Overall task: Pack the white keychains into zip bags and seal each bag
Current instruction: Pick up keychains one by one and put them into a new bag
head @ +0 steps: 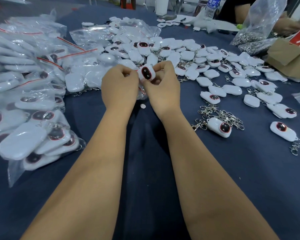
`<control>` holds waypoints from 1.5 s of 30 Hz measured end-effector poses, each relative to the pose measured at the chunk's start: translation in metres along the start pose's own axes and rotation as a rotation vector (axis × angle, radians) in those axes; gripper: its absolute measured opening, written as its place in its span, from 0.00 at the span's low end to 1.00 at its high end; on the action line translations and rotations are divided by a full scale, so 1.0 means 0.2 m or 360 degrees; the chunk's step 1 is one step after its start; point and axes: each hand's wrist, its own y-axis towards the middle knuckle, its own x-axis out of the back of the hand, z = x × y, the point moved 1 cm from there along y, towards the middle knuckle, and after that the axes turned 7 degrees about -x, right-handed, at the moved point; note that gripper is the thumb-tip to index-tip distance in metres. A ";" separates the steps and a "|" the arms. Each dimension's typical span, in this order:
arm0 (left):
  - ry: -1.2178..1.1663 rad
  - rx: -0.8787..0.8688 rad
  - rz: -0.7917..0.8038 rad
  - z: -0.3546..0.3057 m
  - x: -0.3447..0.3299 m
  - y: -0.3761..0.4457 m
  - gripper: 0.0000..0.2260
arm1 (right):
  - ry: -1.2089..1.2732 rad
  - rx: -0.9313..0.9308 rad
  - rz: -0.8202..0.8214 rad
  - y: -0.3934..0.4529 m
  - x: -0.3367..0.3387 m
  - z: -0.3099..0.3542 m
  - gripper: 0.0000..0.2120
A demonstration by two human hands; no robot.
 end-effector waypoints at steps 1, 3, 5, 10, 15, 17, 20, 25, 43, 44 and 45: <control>-0.0024 0.0001 -0.0039 0.00 0.00 0.00 0.06 | -0.0074 0.0001 0.0006 -0.01 0.00 0.00 0.11; -0.0079 -0.0023 -0.0113 -0.01 0.01 0.00 0.04 | -0.0179 0.0033 0.0088 -0.01 0.00 0.01 0.07; -0.0124 -0.0055 -0.0160 -0.02 0.02 0.00 0.04 | -0.0361 0.0160 0.0216 -0.01 -0.01 0.02 0.08; -0.0301 -0.0065 -0.0215 -0.01 0.02 0.01 0.04 | -0.0634 0.0368 0.0178 0.00 -0.01 0.04 0.14; -0.0796 0.0047 -0.0735 -0.05 0.05 0.01 0.04 | -0.0125 0.0237 -0.0356 0.00 0.03 0.06 0.10; -0.0916 0.0012 -0.1101 -0.05 0.09 0.02 0.05 | -0.0039 0.0046 -0.0412 0.03 0.05 0.06 0.11; -0.0714 -0.0158 -0.1000 -0.02 0.09 0.04 0.11 | -0.0198 -0.0224 -0.0337 0.10 0.06 0.04 0.15; -0.0597 0.0119 -0.0579 0.02 0.00 0.06 0.10 | -0.0703 -0.0300 -0.0159 0.31 0.00 0.11 0.22; -0.0945 0.0402 -0.0819 0.05 0.01 0.13 0.10 | -0.1580 0.0331 0.0394 0.52 -0.29 0.00 0.27; -0.0953 0.0400 -0.0827 0.05 0.02 0.13 0.11 | -0.1558 0.0349 0.0395 0.49 -0.24 -0.01 0.26; -0.0956 0.0400 -0.0829 0.04 0.03 0.12 0.11 | -0.1542 0.0357 0.0381 0.47 -0.19 -0.02 0.24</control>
